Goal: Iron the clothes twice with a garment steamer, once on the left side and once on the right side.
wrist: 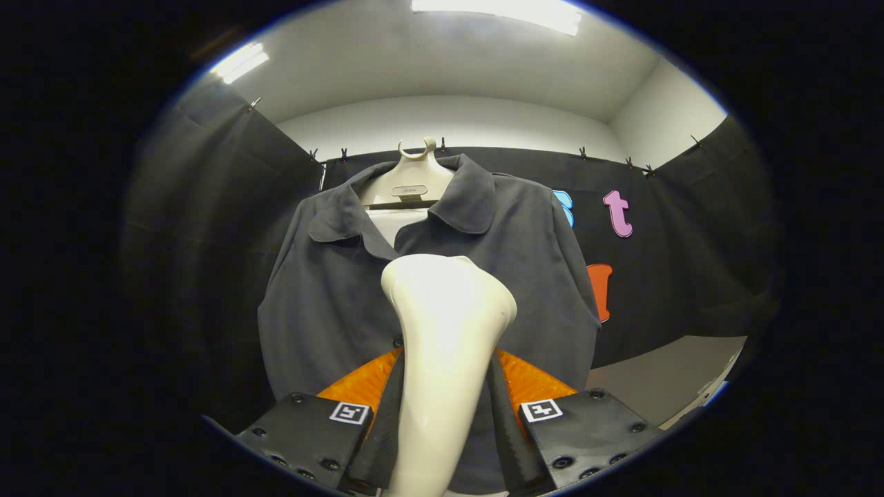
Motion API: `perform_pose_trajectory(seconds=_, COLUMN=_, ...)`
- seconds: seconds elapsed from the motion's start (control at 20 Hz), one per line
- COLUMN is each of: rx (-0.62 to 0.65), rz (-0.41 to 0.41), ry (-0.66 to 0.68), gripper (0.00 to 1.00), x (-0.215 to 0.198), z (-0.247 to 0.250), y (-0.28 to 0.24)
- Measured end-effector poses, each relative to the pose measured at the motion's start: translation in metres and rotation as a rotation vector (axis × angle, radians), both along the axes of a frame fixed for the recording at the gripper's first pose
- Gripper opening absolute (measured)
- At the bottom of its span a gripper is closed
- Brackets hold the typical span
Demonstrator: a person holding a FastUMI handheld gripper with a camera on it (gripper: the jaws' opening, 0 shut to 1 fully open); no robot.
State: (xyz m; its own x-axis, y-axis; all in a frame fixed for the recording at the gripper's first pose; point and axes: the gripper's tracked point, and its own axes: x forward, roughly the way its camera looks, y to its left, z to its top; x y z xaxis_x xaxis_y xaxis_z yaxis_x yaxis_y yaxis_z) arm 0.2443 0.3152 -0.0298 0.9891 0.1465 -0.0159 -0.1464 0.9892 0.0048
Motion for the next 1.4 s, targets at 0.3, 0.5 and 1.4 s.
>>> perform_pose_trajectory(seconds=0.3, rx=-0.021, rz=-0.009, ry=-0.007, gripper=0.65, x=0.023, z=-0.006, y=0.005)
perform_pose_trajectory(seconds=0.5, rx=-0.033, rz=-0.024, ry=0.012, gripper=0.65, x=0.035, z=-0.018, y=0.004)
perform_pose_trajectory(seconds=1.4, rx=-0.062, rz=-0.084, ry=0.094, gripper=0.65, x=0.020, z=-0.073, y=-0.014)
